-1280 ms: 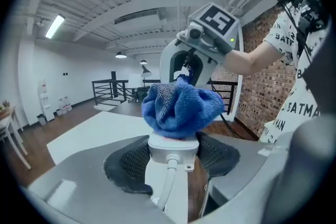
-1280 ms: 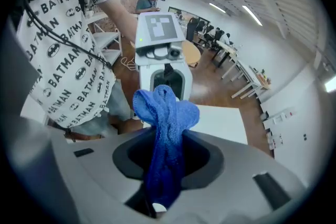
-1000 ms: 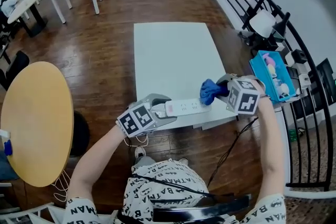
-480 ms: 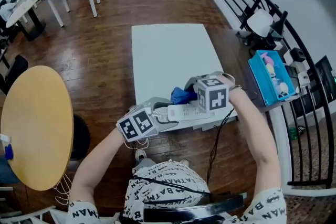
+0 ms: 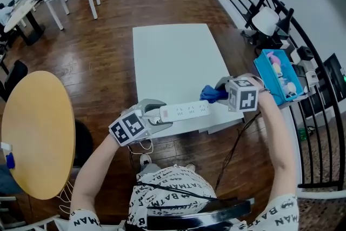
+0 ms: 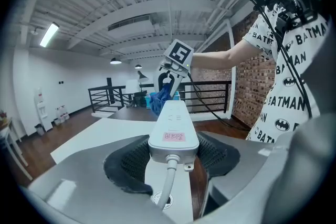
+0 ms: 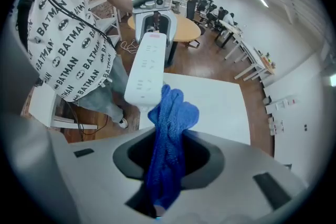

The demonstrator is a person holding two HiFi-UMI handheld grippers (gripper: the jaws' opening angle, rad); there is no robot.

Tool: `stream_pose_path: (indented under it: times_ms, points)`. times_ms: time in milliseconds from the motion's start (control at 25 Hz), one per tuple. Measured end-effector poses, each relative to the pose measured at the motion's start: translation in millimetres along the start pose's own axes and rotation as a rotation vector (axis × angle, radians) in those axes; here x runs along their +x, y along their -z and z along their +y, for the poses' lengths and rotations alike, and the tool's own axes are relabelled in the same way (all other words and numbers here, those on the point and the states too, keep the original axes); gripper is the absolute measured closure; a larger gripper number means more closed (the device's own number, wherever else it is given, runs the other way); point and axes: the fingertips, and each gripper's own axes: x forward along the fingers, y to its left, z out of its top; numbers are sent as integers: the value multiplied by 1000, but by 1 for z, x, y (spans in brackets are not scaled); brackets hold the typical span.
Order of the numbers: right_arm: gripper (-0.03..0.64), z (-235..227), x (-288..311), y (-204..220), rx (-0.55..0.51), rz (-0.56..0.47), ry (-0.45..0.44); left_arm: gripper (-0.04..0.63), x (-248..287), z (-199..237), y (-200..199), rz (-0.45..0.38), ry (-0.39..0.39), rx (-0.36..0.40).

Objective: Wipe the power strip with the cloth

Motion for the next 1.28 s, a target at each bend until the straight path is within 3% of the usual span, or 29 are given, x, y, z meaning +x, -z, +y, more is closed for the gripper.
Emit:
stream_pose_path:
  times_ms: [120,200,360,640,760,1000,1280]
  points:
    - [492,-5,-12,27,79,-31,68,318,5,7,4,2,-17,-27]
    - [492,-9,-25,24,132,-92,142,318,10,11,10,7,-25,-47]
    - [492,-7,-47,-42,112,-247,240,318,19,9,11,27,-16,-53]
    - [492,10,-49,-134,-45,-375,234,318,47,-3,-2,41,6,-16]
    - [492,22,-36,-151,-91,-357,199,318,49,-4,-5,32,9,-21]
    - [491,34,-13,-151,-193,-218,174,318,42,-4,-4,25,1,2]
    - [491,26,-12,-88,-173,-22,194,318,22,8,2,-11,-35,-51]
